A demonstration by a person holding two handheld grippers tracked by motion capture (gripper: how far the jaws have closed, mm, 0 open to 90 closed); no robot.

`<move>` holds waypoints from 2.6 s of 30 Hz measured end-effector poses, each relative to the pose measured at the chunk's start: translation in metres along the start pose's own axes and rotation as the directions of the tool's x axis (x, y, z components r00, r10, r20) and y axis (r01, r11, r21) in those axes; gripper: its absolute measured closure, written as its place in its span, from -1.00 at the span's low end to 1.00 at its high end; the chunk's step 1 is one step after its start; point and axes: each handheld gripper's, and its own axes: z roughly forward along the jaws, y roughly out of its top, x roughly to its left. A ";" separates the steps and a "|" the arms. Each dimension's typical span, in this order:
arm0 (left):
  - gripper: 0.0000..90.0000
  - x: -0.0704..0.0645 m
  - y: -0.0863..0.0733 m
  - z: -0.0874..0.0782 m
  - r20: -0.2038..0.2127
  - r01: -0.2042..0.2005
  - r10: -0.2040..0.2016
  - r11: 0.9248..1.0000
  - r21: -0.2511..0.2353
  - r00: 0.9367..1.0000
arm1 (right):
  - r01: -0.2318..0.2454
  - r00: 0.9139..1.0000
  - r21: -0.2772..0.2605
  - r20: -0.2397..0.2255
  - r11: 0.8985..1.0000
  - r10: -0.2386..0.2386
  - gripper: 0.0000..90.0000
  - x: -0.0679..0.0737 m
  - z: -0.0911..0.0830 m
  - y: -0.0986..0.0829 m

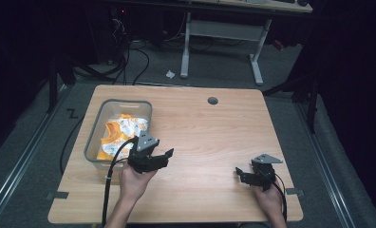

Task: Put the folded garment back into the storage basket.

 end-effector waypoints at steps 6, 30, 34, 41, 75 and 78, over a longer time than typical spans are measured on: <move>-0.13 -0.008 -0.001 0.003 0.019 -0.013 0.013 1.000 0.002 1.000 | 0.000 1.000 0.000 0.000 1.000 0.000 -0.48 0.000 0.000 0.000; -0.13 -0.028 -0.025 0.028 0.083 -0.011 0.008 0.999 0.044 0.996 | 0.001 1.000 0.000 0.000 1.000 -0.001 -0.48 0.000 0.000 0.000; -0.13 -0.028 -0.032 0.033 0.088 0.008 -0.012 0.999 0.050 0.996 | 0.002 1.000 0.000 0.000 1.000 -0.002 -0.48 0.000 0.000 0.000; -0.13 -0.029 -0.040 0.039 0.083 0.026 -0.031 0.998 0.062 0.996 | 0.001 1.000 0.000 0.000 1.000 -0.001 -0.48 0.000 0.000 0.000; -0.16 -0.040 -0.082 0.085 -0.051 -0.046 0.056 0.982 0.183 0.997 | 0.000 1.000 0.001 0.000 1.000 0.000 -0.48 0.000 0.000 0.000; -0.22 -0.040 -0.083 0.085 -0.051 -0.041 0.051 0.984 0.175 0.997 | 0.000 1.000 0.001 0.000 1.000 0.000 -0.48 0.000 0.000 0.000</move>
